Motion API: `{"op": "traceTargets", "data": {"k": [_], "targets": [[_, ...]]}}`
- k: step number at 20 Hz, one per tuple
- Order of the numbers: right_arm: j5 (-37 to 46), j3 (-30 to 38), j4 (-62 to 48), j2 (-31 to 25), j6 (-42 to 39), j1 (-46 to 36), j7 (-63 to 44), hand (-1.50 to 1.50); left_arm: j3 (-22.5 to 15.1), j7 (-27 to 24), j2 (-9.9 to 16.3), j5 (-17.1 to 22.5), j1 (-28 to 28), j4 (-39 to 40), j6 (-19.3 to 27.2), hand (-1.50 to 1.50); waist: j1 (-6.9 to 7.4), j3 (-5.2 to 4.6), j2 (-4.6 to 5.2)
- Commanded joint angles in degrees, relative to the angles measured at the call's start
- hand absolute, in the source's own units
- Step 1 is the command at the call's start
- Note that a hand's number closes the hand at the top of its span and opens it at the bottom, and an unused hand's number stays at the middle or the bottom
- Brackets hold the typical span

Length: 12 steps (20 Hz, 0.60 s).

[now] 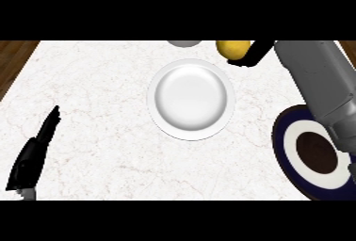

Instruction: Pick the lemon from the plate and place it in the plate

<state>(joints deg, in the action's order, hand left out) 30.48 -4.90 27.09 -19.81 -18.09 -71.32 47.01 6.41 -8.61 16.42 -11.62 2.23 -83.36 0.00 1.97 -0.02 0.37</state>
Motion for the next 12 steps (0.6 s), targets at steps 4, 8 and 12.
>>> {"op": "traceTargets", "data": {"k": [4, 8, 12], "targets": [[4.72, -5.71, 1.22, 7.88, -1.53, 0.93, -3.85, 1.5, -0.93, 2.46, -1.35, -1.5, 3.44, -4.83, 1.22, 0.0, -0.97, 0.02, -0.41], [6.37, -5.59, -2.26, 11.21, 0.7, 0.39, -4.12, 1.5, -0.48, 0.48, -1.27, -1.15, 2.15, -2.74, 0.15, 0.0, -0.64, 0.01, -0.07], [9.66, -9.44, -2.01, 18.19, 4.26, 4.72, -6.02, 1.5, 1.86, -1.66, -0.11, 0.07, 1.34, 1.33, -0.75, 0.0, -1.09, -0.02, -0.12]]}}
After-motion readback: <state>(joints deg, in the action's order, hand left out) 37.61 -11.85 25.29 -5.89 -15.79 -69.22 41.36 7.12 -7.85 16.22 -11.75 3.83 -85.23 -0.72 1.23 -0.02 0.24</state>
